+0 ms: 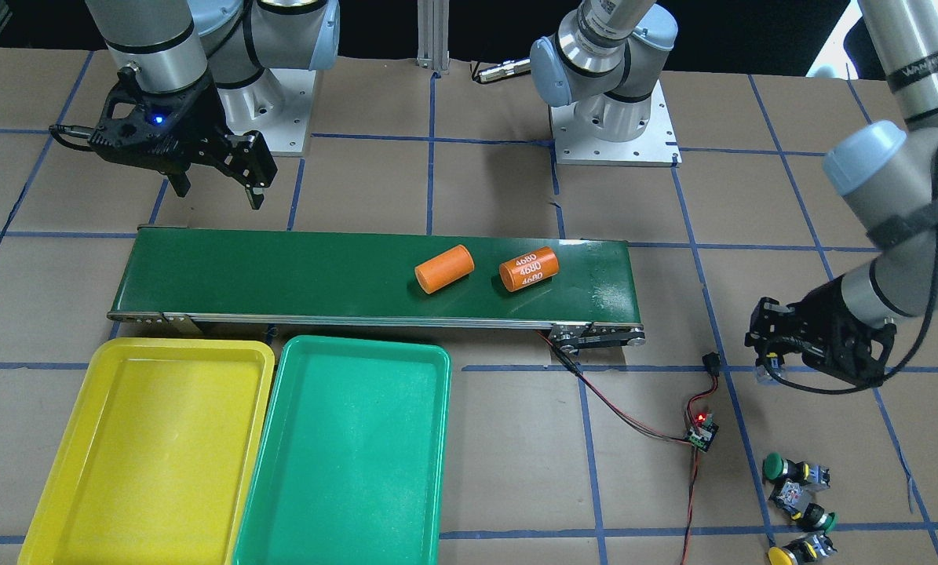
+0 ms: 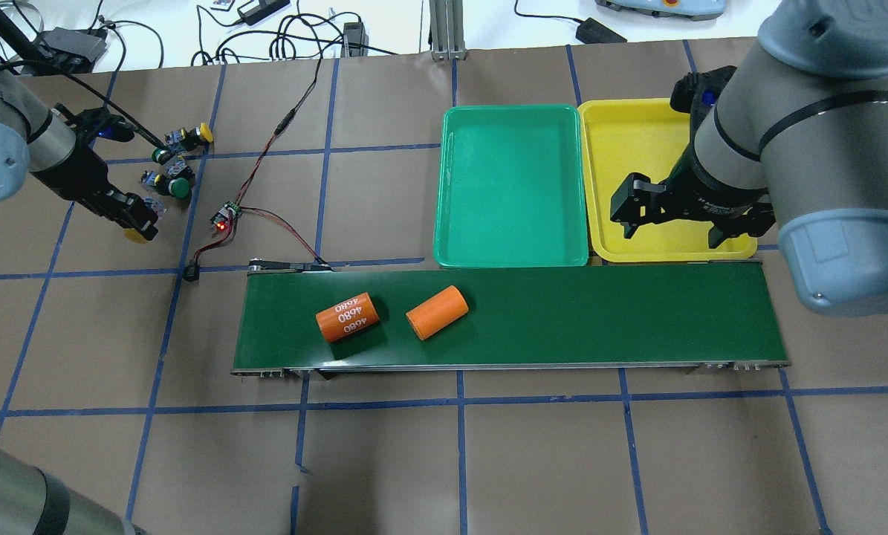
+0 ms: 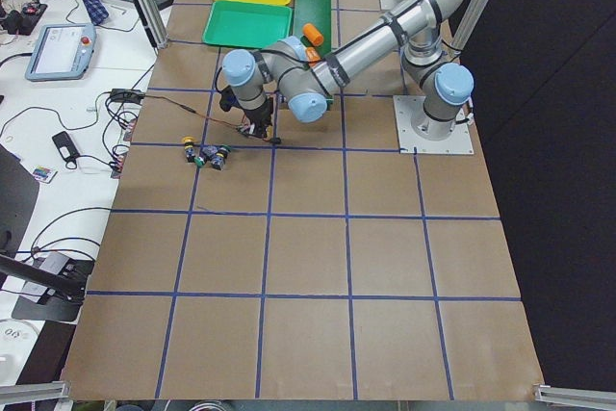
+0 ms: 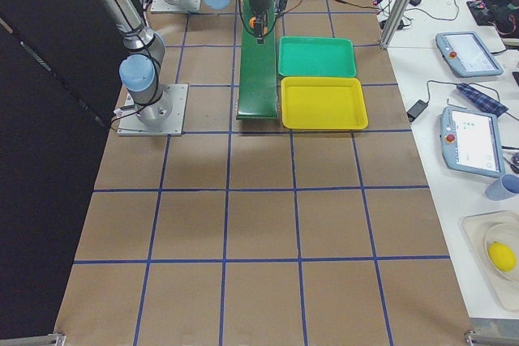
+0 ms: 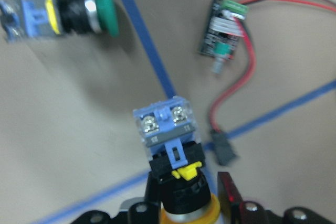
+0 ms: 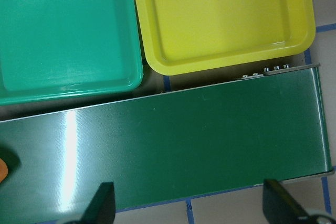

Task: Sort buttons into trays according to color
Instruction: 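Set the yellow-capped button on the belt and withdraw the left gripper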

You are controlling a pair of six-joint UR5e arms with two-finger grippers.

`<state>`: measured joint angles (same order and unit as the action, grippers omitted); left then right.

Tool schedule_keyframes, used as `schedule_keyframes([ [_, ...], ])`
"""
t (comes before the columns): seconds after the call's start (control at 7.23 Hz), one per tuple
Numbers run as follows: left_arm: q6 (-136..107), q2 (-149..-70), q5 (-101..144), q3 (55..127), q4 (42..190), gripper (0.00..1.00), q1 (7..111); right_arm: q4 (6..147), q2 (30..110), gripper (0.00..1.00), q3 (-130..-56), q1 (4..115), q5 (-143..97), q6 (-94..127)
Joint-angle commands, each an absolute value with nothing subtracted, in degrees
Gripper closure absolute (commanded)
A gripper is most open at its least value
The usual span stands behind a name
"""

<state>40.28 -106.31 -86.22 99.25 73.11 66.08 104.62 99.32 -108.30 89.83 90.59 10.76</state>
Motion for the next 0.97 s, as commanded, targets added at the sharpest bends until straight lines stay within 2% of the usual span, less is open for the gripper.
schedule_keyframes([
  [0.0, 23.4, -93.3, -86.1, 109.1, 75.8, 1.00, 73.8, 105.8, 98.6, 0.00, -107.9, 89.9, 90.6, 10.6],
  [0.28, 14.1, -88.5, -86.0, 117.6, 74.7, 1.00, 83.2, 108.4, 98.6, 0.00, -108.3, 90.0, 91.1, 10.6],
  [0.55, 11.0, -90.0, -86.0, 119.2, 72.0, 1.00, 87.5, 108.3, 99.0, 0.00, -108.5, 89.9, 90.9, 11.0],
  [0.83, 11.3, -91.0, -86.0, 119.9, 68.7, 0.38, 87.3, 107.5, 98.7, 0.00, -108.5, 89.9, 91.6, 10.3],
])
